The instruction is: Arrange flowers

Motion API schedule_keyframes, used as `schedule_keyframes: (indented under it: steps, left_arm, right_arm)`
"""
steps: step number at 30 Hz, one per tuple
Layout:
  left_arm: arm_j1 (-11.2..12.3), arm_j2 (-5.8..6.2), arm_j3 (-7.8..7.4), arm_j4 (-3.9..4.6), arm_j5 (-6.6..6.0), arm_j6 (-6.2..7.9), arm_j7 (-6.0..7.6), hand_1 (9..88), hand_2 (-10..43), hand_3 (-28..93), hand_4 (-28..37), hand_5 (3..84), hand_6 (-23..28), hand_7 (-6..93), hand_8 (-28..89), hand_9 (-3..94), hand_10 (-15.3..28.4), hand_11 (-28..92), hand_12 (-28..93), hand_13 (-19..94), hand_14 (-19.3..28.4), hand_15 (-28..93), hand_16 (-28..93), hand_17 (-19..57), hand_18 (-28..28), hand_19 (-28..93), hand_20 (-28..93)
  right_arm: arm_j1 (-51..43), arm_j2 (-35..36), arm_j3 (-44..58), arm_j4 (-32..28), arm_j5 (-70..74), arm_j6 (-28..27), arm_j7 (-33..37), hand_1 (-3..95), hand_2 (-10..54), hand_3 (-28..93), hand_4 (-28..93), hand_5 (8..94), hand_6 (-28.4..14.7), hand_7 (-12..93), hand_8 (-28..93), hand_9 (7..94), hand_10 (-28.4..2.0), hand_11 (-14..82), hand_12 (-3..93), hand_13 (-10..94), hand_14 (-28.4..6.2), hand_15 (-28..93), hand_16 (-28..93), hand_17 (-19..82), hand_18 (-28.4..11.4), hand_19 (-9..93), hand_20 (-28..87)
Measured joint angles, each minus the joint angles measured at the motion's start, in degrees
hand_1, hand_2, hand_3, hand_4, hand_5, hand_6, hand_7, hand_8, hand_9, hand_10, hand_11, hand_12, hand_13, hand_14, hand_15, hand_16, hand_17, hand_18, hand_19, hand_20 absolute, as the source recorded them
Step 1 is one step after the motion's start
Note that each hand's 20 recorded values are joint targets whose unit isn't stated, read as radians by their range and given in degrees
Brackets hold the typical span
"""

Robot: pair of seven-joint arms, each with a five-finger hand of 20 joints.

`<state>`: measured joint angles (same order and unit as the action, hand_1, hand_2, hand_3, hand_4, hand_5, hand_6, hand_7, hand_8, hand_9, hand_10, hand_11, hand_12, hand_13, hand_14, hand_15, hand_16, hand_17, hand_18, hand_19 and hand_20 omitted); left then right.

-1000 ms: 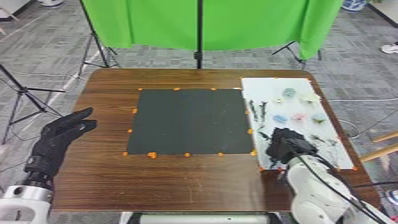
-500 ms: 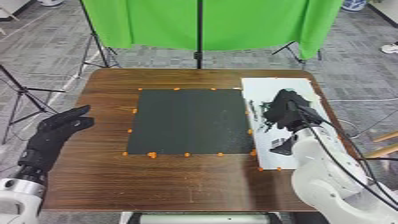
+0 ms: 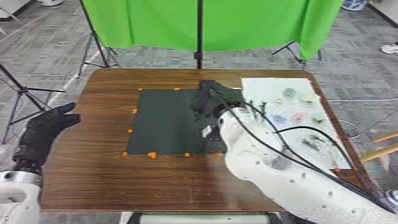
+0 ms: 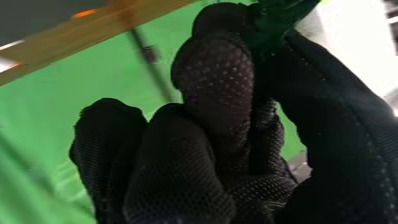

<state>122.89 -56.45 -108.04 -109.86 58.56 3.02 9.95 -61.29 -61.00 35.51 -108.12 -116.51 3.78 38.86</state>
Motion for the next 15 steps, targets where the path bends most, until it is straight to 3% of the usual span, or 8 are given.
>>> schedule_keyframes:
  steps: [8, 15]
  left_arm:
    - [-0.3, -0.24, 1.36, 0.04, 0.1, -1.04, -0.12, 22.5, 2.5, 68, -27.0, 46.0, 5.4, 8.8, -5, 47.3, 14.6, 19, 14, 36, 19.3, 18, 3, 5.6, 15.1, 9, 18]
    - [-0.6, -0.5, 2.63, 0.19, 0.25, -1.21, -0.22, 22.6, 2.1, 68, -26.6, 45.9, 5.5, 8.7, -5, 47.1, 14.6, 19, 14, 36, 19.2, 18, 3, 5.5, 15.1, 9, 18]
  right_arm:
    - [2.7, -6.8, -6.3, 5.3, 1.2, 7.5, -2.2, 50.6, -9.5, 58, 16, 85.9, -2.4, 32, 25, 93.7, -10.8, 48.0, 23.3, 94, 1.1, 73, 22, 73, -12.9, 93, 58]
    - [0.5, -10.1, -6.8, 9.5, 1.3, 8.8, -4.0, 51.1, -9.5, 58, 14, 84.7, -2.5, 34, 23, 93.7, -10.6, 47.7, 23.2, 94, 1.2, 73, 22, 73, -12.6, 93, 57]
